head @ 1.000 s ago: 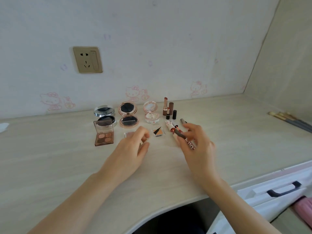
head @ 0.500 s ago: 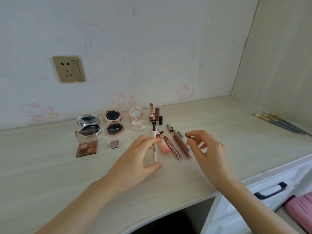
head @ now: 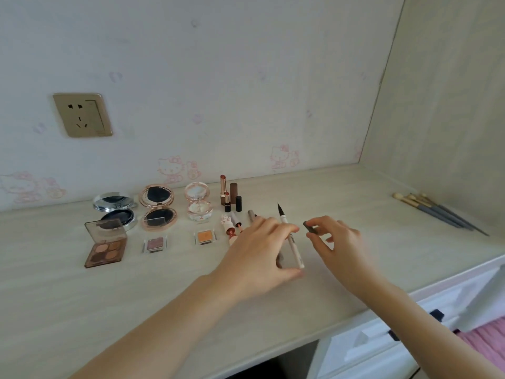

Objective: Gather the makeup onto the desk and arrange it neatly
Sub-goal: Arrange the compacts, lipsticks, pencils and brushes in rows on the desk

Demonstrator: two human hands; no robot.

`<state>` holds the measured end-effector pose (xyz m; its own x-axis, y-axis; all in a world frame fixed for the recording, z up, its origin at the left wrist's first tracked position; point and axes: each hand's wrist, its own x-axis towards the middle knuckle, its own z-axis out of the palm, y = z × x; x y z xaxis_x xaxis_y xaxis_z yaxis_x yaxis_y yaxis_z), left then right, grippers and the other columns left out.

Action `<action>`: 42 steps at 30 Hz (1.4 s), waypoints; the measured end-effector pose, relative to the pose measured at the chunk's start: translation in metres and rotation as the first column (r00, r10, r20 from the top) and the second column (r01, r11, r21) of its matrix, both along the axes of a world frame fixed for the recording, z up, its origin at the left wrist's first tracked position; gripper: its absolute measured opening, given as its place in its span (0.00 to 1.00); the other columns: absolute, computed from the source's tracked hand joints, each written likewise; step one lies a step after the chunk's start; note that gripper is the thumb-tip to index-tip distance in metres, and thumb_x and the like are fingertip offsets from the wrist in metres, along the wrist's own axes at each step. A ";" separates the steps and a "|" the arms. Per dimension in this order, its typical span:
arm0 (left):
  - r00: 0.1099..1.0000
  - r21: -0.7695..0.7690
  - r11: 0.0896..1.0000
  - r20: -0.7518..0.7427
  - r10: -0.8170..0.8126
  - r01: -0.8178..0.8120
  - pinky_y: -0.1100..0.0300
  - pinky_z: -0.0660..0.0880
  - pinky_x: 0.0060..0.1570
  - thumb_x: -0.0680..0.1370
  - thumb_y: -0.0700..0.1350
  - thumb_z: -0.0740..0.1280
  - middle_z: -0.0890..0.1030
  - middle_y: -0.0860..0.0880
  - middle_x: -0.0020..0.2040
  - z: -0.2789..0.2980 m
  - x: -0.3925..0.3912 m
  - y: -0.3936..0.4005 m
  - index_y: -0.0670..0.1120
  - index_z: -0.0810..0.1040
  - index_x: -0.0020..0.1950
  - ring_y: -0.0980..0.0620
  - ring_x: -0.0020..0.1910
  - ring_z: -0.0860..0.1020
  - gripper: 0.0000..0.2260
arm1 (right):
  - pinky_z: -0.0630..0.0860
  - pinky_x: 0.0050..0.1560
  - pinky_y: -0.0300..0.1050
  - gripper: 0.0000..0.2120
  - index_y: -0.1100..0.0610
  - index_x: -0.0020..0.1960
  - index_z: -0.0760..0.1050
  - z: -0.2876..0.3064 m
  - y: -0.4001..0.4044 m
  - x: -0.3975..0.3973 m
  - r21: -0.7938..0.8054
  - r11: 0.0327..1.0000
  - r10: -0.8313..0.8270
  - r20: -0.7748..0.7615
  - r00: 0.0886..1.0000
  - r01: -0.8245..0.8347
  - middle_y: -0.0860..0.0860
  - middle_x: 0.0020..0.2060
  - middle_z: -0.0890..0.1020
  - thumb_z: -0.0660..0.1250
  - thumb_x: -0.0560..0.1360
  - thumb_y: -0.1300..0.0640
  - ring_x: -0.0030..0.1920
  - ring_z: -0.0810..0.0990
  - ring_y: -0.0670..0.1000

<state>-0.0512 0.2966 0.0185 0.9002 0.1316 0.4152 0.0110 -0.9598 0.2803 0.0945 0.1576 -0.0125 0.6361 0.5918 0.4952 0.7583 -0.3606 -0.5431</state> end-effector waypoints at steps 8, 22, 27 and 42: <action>0.968 0.298 0.951 -0.200 0.150 -0.086 0.52 0.61 0.63 0.73 0.58 0.61 0.72 0.47 0.57 0.000 0.051 -0.004 0.48 0.68 0.67 0.45 0.61 0.63 0.26 | 0.77 0.45 0.47 0.09 0.47 0.56 0.77 0.004 0.008 0.024 -0.207 0.977 -0.035 0.092 0.995 0.054 0.48 0.46 0.81 0.65 0.76 0.51 0.47 0.79 0.50; 0.904 0.284 0.957 -0.391 0.172 -0.059 0.48 0.56 0.66 0.74 0.59 0.57 0.67 0.48 0.49 0.005 0.058 -0.004 0.51 0.72 0.66 0.44 0.58 0.61 0.23 | 0.72 0.55 0.47 0.15 0.45 0.63 0.76 0.004 0.000 0.021 -0.353 0.935 0.107 0.186 0.977 -0.035 0.46 0.54 0.78 0.58 0.80 0.53 0.54 0.73 0.52; 0.924 0.271 0.959 -0.341 0.175 -0.081 0.45 0.63 0.63 0.74 0.63 0.56 0.72 0.50 0.52 0.002 0.047 -0.005 0.54 0.73 0.63 0.47 0.60 0.63 0.22 | 0.71 0.55 0.45 0.16 0.45 0.65 0.74 0.003 -0.005 0.020 -0.356 0.933 0.126 0.203 0.971 -0.046 0.44 0.55 0.77 0.59 0.79 0.56 0.54 0.72 0.51; 0.989 0.370 0.925 -0.087 0.123 -0.082 0.52 0.68 0.56 0.79 0.52 0.59 0.80 0.48 0.49 -0.012 0.045 -0.016 0.47 0.80 0.52 0.45 0.56 0.71 0.13 | 0.73 0.55 0.47 0.13 0.53 0.61 0.78 0.009 0.006 0.024 -0.308 0.947 0.134 0.122 0.983 -0.091 0.50 0.54 0.79 0.63 0.78 0.60 0.56 0.75 0.53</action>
<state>-0.0065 0.2803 0.0064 0.9315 0.0833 0.3541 0.1252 -0.9874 -0.0969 0.1185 0.1636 -0.0037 0.4943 0.7901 0.3625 0.8636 -0.3987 -0.3086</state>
